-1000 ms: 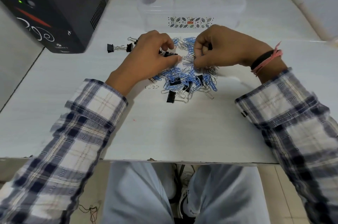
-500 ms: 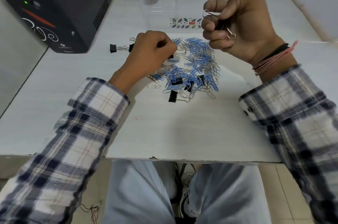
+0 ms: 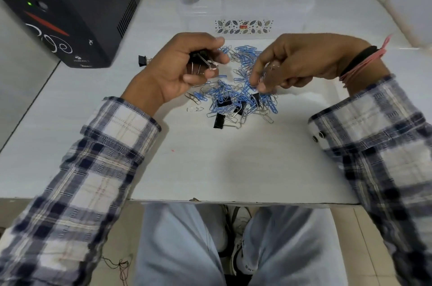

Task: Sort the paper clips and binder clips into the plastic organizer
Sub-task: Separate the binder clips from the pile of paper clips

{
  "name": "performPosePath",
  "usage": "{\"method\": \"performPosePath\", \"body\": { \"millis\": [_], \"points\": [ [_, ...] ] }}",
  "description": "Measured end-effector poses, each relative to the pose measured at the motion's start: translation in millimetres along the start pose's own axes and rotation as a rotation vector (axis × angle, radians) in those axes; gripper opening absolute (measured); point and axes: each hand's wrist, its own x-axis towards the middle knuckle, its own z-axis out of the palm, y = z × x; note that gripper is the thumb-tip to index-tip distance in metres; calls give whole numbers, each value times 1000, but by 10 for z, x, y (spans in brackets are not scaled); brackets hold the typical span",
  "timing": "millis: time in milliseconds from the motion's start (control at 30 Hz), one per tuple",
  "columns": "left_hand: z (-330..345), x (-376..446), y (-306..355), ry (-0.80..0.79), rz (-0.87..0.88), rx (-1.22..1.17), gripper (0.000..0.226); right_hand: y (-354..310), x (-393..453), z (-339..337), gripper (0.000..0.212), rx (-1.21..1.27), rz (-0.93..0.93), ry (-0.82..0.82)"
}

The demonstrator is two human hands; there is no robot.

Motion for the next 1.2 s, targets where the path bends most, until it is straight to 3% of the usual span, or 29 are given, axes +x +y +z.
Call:
{"method": "performPosePath", "body": {
  "millis": [233,367,500,733,967,1100,1200],
  "points": [
    [-2,-66,-12,-128,95,279,7,-17,40,72,37,-215,57,-10],
    [-20,-141,6,-179,98,661,31,-12,69,93,29,-228,7,25],
    [-51,-164,6,-253,65,871,34,5,50,68,12,-230,-55,40],
    [-104,-157,8,-327,45,955,43,70,-58,-94,15,-86,-115,169],
    [-79,-166,11,-300,96,970,25,68,-5,-122,7,218,-319,238],
    [-45,-172,-20,-243,144,936,11,35,10,-113,26,419,-435,279],
    [-23,-174,-15,-184,191,911,9,19,43,-109,20,539,-472,306]
  ]
}}
